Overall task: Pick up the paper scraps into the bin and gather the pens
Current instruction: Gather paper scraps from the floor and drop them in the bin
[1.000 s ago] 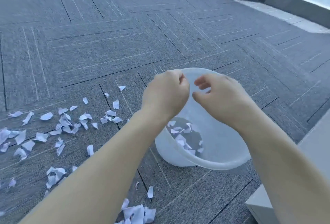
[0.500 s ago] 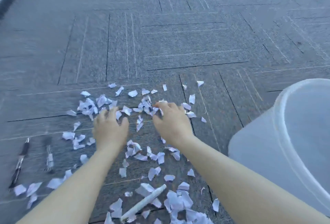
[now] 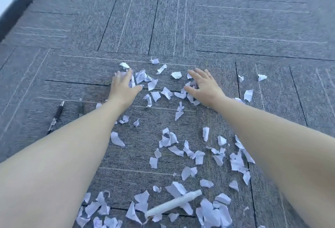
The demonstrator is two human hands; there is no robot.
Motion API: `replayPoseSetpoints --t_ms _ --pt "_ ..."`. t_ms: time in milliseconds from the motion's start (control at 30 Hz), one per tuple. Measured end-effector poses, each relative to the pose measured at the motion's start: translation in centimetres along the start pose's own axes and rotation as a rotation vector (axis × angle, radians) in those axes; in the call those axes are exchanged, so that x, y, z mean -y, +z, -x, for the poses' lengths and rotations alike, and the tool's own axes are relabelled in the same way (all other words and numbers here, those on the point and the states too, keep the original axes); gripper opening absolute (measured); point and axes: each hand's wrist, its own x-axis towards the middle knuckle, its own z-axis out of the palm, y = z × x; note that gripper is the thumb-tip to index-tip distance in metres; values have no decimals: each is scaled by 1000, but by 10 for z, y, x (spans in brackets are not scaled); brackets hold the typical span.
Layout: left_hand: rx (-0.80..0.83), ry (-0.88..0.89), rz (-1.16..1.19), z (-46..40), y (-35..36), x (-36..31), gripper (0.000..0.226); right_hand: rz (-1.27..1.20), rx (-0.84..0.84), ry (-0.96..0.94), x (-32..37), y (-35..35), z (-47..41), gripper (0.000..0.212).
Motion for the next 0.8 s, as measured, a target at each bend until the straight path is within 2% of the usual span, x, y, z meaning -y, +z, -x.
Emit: replayPoseSetpoints --t_ms 100,167,233,300,333,400,467,533,667,800 --pt "20 140 104 29 17 -16 43 -18 24 -155 20 19 27 58" --pt "59 302 125 66 33 -12 36 -33 26 -253 31 30 66 50" --pt "61 459 23 92 46 5 34 -80 -111 -289 31 33 100 43" --pt "0 500 -75 97 52 21 42 -160 -403 -176 13 22 104 39" --pt "-28 478 -86 96 54 25 47 -177 -526 -52 -4 14 93 39" --pt "-33 475 -116 93 59 26 58 -165 -645 249 -43 -12 64 41" --pt "-4 469 -156 93 62 24 64 -124 -606 491 -81 -34 40 49" --pt "16 438 -201 93 62 24 67 -118 -506 577 -107 -48 25 57" --pt "35 409 -251 92 60 24 70 -73 -379 552 -130 -56 9 59" --pt "31 418 -258 91 60 22 69 -121 -401 347 -111 -43 26 46"
